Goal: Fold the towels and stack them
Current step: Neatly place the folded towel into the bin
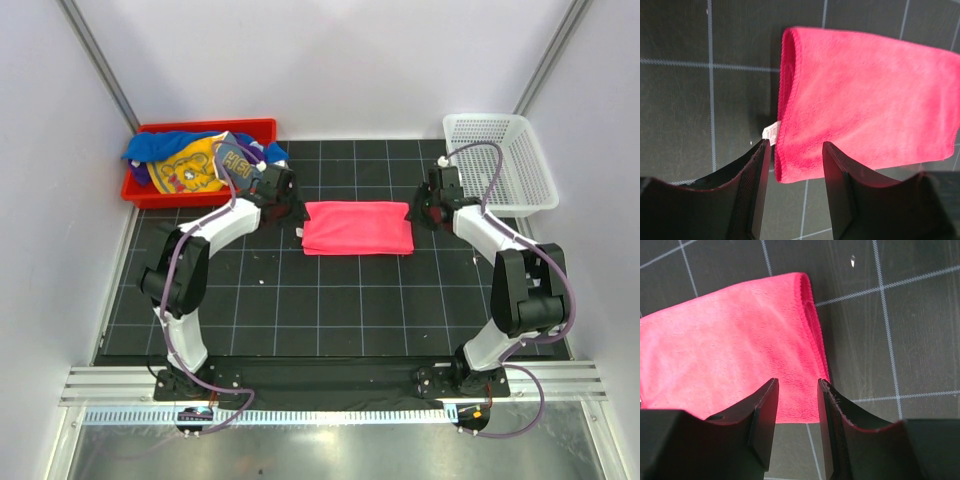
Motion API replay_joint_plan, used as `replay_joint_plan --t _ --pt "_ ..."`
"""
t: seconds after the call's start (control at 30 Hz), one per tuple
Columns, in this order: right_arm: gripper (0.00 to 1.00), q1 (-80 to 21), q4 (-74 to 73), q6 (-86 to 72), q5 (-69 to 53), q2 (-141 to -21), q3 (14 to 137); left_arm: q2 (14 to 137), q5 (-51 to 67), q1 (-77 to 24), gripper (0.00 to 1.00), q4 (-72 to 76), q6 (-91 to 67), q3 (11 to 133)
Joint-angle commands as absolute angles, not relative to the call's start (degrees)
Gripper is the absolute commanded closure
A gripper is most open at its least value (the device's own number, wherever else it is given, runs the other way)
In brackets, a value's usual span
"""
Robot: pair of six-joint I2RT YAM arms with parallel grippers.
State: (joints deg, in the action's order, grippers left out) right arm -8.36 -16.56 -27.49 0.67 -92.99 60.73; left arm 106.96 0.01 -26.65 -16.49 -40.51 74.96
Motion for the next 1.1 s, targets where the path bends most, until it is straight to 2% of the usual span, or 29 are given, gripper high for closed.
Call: replay_joint_plan --t 0.0,0.3,0.57,0.8,1.07 --pt "0.56 -10.5 -19.0 -25.4 2.7 -93.7 65.6 105.4 -1.2 -26.5 0.50 -19.7 -39.6 77.7" --pt "0.51 -22.8 -24.7 -23.9 6.9 -100.9 78.3 97.2 -4.0 -24.8 0.47 -23.3 -42.9 75.6" --pt "0.46 -34.9 -29.3 -25.6 12.6 -111.1 90.1 81.5 -5.3 -23.0 0.47 -28.2 -47.1 75.4" --pt "0.41 -41.4 -34.7 -26.8 17.1 -121.1 103.9 70.6 -4.8 -22.9 0.45 -33.0 -45.6 74.5" --pt "0.38 -45.3 -41.1 -29.6 21.6 -131.6 114.0 63.3 -5.1 -23.0 0.44 -35.9 -42.1 72.0"
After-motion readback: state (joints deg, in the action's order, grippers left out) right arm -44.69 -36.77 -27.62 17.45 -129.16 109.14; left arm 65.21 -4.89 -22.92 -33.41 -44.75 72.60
